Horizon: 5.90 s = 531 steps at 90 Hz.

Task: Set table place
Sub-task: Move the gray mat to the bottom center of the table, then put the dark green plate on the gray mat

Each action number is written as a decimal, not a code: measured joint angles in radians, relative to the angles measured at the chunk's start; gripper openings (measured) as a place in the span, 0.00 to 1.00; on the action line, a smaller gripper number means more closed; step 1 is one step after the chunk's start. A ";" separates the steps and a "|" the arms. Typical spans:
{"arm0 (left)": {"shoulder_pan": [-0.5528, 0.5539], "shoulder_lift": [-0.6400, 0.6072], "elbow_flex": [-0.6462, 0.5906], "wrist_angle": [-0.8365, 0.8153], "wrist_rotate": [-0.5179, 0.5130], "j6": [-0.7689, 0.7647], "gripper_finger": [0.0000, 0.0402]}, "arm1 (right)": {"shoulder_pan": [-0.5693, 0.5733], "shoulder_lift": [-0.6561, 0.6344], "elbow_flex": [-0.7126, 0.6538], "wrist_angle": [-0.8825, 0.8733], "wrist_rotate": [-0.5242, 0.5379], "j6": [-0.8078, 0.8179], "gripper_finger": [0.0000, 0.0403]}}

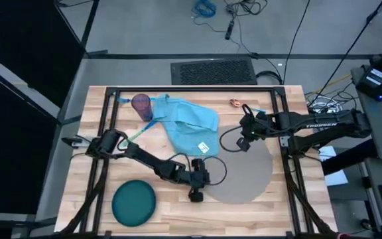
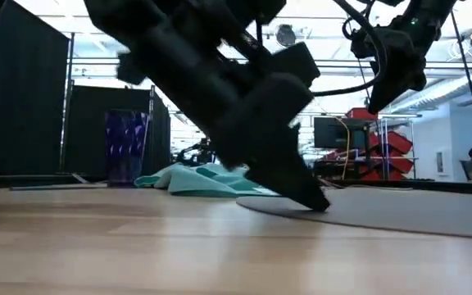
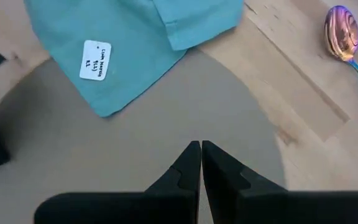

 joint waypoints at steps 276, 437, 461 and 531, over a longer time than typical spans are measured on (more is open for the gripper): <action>-0.908 -0.596 0.026 -1.610 -0.275 -1.678 0.00 | 0.345 0.841 0.010 1.594 -0.190 0.022 0.51; -0.820 -0.693 -0.402 -1.097 -0.039 -1.759 0.37 | 0.373 0.839 0.026 1.566 -0.214 -0.009 0.51; -0.791 -0.630 -0.402 -1.122 -0.008 -1.751 0.38 | 0.373 0.839 0.026 1.564 -0.214 -0.009 0.51; -0.776 -0.537 -0.402 -1.092 0.009 -1.703 0.35 | 0.376 0.839 0.026 1.563 -0.236 -0.006 0.51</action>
